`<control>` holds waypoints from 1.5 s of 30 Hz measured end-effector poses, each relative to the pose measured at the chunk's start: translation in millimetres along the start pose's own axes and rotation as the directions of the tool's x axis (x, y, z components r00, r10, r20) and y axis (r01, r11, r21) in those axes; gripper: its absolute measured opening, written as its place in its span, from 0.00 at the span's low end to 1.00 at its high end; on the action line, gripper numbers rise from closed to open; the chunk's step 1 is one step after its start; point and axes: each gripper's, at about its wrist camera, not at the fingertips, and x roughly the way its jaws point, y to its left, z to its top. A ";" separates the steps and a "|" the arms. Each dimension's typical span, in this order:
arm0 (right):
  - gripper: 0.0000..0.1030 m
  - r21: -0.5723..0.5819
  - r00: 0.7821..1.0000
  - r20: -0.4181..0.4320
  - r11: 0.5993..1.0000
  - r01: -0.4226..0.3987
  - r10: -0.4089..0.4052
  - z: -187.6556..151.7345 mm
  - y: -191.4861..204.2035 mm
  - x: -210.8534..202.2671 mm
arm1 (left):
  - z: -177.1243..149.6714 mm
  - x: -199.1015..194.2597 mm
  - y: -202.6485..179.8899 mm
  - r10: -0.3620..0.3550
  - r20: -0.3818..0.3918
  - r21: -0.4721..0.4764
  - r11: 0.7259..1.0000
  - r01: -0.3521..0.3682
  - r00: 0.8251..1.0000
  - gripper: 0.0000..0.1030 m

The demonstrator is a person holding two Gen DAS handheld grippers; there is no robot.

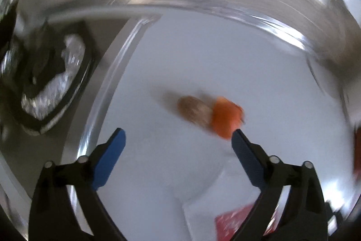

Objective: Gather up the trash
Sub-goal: 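Grasp the small brown tuber beside the orange with the left tool, then carry the tuber and nut down over the green basket with both tools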

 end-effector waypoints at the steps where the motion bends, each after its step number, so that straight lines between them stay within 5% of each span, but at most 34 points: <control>1: 0.24 0.003 1.000 0.002 1.000 -0.003 0.003 1.4 -0.3 1.2 | 7.6 6.0 7.8 -0.016 -0.034 -0.085 0.996 0.013 0.999 0.79; 6: 0.24 0.013 1.000 0.001 1.000 -0.021 0.021 7.8 -2.5 9.4 | 21.5 29.1 21.3 -0.075 -0.157 -0.309 0.951 0.023 0.985 0.65; 15: 0.24 0.021 0.999 -0.012 0.999 -0.045 0.045 14.0 -5.4 22.4 | 33.8 48.9 2.9 -0.088 -0.233 -0.404 0.915 -0.014 0.969 0.63; 22: 0.24 0.022 0.998 -0.006 0.998 -0.058 0.058 17.0 -10.4 24.6 | 36.1 50.6 -5.6 -0.104 -0.224 -0.438 0.899 -0.005 0.969 0.28; 27: 0.24 0.031 0.998 -0.001 0.997 -0.069 0.069 18.7 -13.7 28.0 | 21.1 48.2 -0.2 -0.146 -0.202 -0.501 0.865 0.026 0.968 0.26; 38: 0.24 0.002 0.998 0.018 0.998 -0.061 0.061 20.2 -5.5 14.3 | 20.7 9.2 -3.4 -0.131 -0.112 -0.336 0.938 0.087 0.985 0.26; 45: 0.24 -0.056 0.993 0.061 0.994 -0.095 0.098 8.6 47.1 -37.8 | -48.3 -74.3 18.6 -0.089 -0.031 -0.064 0.994 0.087 0.996 0.26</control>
